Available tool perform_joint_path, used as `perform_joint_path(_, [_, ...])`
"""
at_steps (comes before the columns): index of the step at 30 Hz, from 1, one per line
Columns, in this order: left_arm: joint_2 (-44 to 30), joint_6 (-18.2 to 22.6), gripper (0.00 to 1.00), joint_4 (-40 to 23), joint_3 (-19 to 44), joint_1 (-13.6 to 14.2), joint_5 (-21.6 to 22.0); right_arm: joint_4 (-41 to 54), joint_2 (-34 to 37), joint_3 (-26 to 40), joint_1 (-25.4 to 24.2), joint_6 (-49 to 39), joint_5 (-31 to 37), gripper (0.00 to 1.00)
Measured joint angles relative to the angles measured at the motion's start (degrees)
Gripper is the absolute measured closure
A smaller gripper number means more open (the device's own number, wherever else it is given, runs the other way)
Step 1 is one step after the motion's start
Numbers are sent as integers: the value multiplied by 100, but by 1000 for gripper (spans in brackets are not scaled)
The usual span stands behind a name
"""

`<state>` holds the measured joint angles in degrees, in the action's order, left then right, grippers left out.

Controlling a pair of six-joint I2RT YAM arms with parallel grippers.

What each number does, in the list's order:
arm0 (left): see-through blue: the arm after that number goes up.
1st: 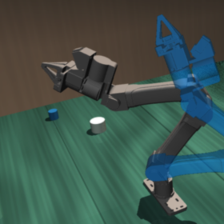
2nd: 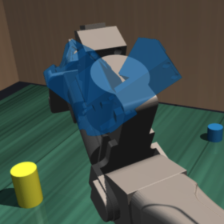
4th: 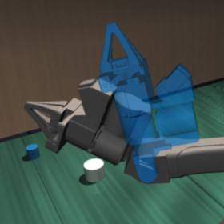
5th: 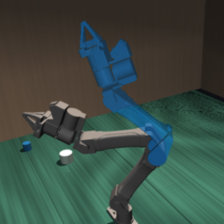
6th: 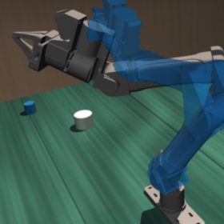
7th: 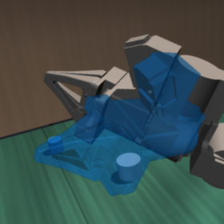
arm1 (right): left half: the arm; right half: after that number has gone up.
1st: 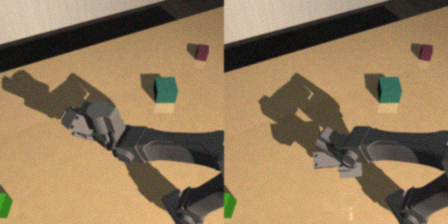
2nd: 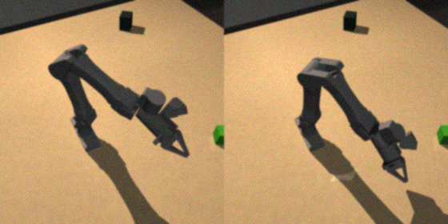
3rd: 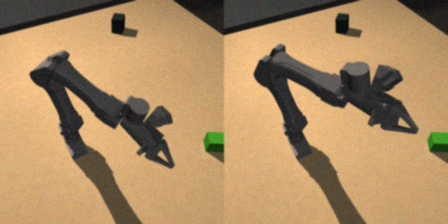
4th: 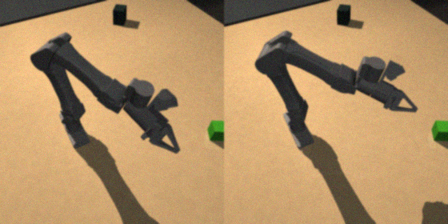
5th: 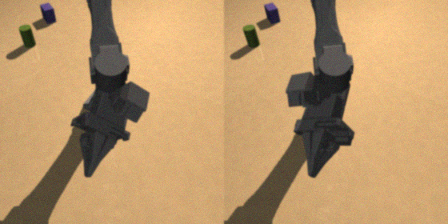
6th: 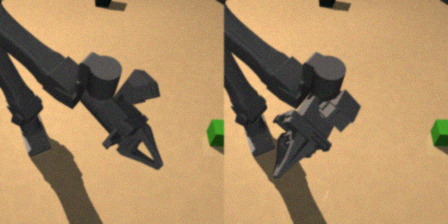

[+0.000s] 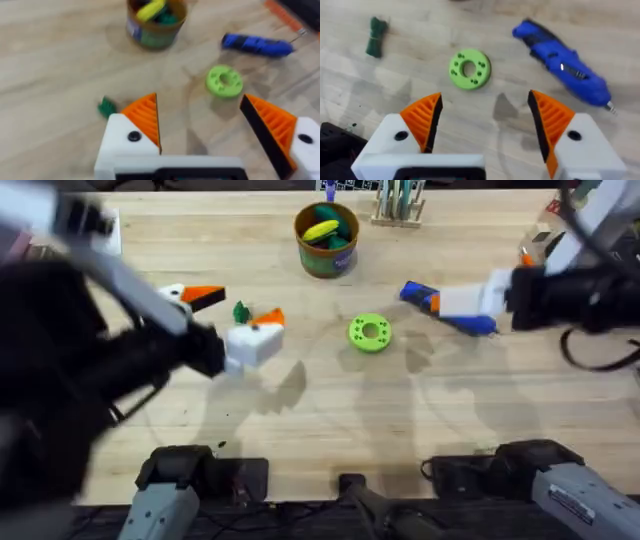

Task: Pick up the gripper from the table and insert it into the empty holder that is missing its gripper. Then pick up a screw, insert it into the mounting hole, and use the screwdriver to tighten it. Finally, clean up the table by picking up the vegetable and placing it into the bucket.

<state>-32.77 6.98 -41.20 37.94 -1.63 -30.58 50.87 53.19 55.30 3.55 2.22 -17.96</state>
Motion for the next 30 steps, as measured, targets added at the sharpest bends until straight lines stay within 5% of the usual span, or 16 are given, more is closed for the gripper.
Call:
perform_joint_path(6, [-1973, 44, 15, -1204, 1511, -2, 604, -17, -97, -515, -241, 170, -8, 11])
perform_joint_path(10, [-2730, 55, 15, -1503, 2000, 0, 930, -120, -63, -517, -312, 210, -2, 10])
perform_joint_path(17, [-3866, -410, 14, -1642, 2130, -166, 2133, -114, -9, -520, -315, 212, -2, 10])
perform_joint_path(22, [-4940, -682, 15, -1468, 2132, -271, 2418, -114, -9, -520, -315, 212, -2, 10])
perform_joint_path(30, [-6392, -812, 14, -834, 2161, 162, 2697, -114, -9, -520, -315, 212, 2, 10])
